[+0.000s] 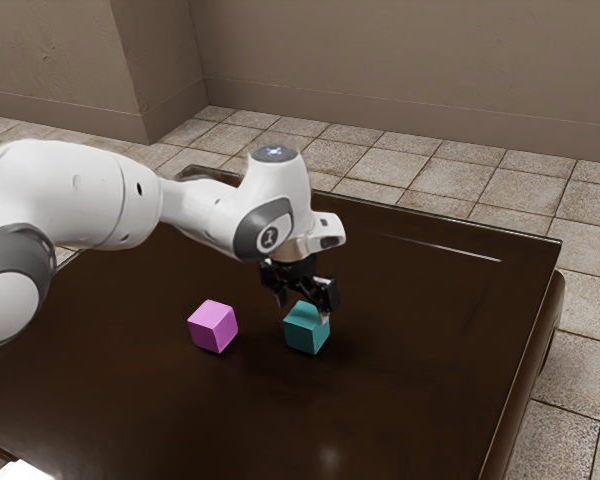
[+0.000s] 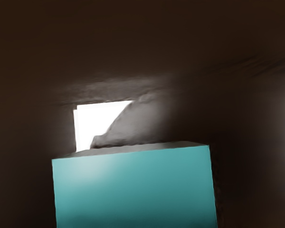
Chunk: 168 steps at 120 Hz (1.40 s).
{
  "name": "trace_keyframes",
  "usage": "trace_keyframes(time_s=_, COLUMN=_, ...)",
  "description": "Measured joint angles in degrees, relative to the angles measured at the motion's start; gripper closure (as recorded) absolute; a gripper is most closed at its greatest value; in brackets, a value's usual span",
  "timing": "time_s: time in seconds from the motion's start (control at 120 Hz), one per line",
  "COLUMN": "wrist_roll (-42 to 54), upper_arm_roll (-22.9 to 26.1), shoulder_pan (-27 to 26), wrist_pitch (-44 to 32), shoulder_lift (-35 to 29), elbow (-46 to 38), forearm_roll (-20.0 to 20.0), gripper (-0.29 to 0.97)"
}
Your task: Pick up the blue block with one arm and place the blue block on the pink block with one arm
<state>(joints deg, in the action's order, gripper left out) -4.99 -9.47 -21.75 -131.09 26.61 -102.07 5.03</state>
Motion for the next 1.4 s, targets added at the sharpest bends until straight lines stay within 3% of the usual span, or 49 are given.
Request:
trace_keyframes(time_s=0.433, wrist_roll=-0.3, upper_arm_roll=0.15, shoulder_pan=0.1, wrist_pitch=-1.57, shoulder_lift=2.88, elbow=0.09, forearm_roll=0.14, gripper=0.03)
trace_keyframes(time_s=1.083, wrist_roll=-1.1, upper_arm_roll=0.07, shoulder_pan=0.32, wrist_pitch=-2.69, shoulder_lift=3.03, elbow=0.18, forearm_roll=1.86, gripper=0.32)
trace_keyframes(time_s=1.217, wrist_roll=-1.45, upper_arm_roll=-0.17, shoulder_pan=0.12, wrist_pitch=-2.23, shoulder_lift=0.44, elbow=-0.06, forearm_roll=1.53, gripper=0.33)
trace_keyframes(time_s=1.4, wrist_roll=-1.8, upper_arm_roll=-0.39, shoulder_pan=0.23, wrist_pitch=-0.54, shoulder_lift=-8.13, elbow=-5.35, forearm_roll=0.51, gripper=0.36)
